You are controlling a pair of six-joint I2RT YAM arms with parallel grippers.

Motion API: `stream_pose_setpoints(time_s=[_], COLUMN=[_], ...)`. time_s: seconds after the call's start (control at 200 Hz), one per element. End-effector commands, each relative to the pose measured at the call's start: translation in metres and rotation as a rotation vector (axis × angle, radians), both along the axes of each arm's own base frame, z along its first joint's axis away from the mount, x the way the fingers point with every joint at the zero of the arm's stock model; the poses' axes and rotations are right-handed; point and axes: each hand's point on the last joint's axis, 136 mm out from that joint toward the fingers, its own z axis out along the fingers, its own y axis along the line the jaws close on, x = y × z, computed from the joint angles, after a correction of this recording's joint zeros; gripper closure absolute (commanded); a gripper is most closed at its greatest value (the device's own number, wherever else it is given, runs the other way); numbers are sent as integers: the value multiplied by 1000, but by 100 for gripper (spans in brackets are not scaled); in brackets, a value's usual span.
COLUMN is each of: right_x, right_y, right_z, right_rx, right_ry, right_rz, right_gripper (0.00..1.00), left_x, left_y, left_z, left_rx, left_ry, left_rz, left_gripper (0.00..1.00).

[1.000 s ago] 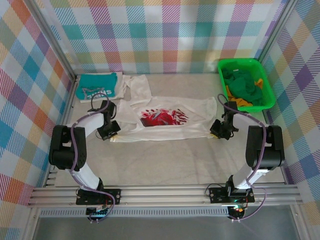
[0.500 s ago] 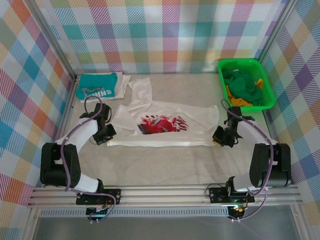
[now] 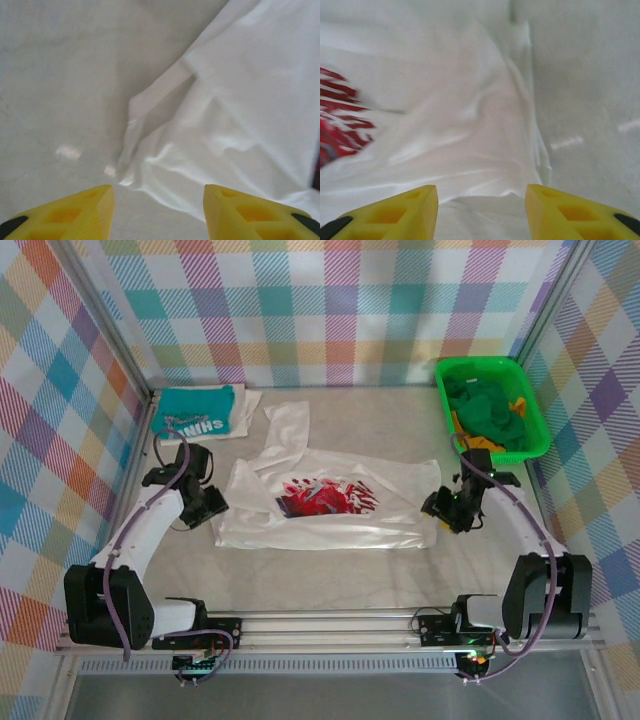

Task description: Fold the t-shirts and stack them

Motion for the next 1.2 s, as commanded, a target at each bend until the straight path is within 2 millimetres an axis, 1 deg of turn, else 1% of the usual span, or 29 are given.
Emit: stream_pose_setpoints(time_s=[0.0,0.075,0.14,0.23,0.32,0.415,0.44,0.5,0.55,0.58,0.64,0.685,0.74,0.825,1.045,1.195], right_x=[20,32,40,48,56,62,63,67,69,70,71,72,72,71,74,77], right_y=[11,24,36,51,59,64,65,67,70,70,72,74,75,75,77,80], right_z=[19,25,26,25,25,25,25,26,28,28,28,29,30,28,26,26], right_rx=[0,9,23,41,58,77,82,93,104,108,116,127,134,133,142,154], right_ry=[-93,-131,-145,-147,-161,-165,-166,-170,-177,-181,-183,-184,-185,-184,-178,-182], right_rz=[35,61,94,132,150,159,161,165,169,169,171,176,178,179,190,196], right_gripper=[49,49,49,48,48,48,48,48,47,47,47,47,46,46,46,45], left_x=[17,32,44,55,62,71,74,78,83,84,87,88,88,87,80,78], left_y=[-3,-7,-10,-10,-9,-10,-10,-9,-8,-6,-3,-3,-3,-3,1,2], left_z=[-3,-12,-18,-29,-41,-50,-51,-54,-56,-58,-61,-64,-66,-64,-59,-76], left_rx=[-24,-44,-58,-48,-36,-40,-41,-32,-20,-8,12,16,15,21,31,42], left_ry=[-8,-13,-18,-1,20,8,4,1,1,5,19,29,41,41,29,59], left_rz=[5,-1,-2,2,0,2,2,4,4,3,2,-2,-2,2,24,29], left_gripper=[53,54,54,52,52,52,54,61,62,65,70,71,68,59,57,57])
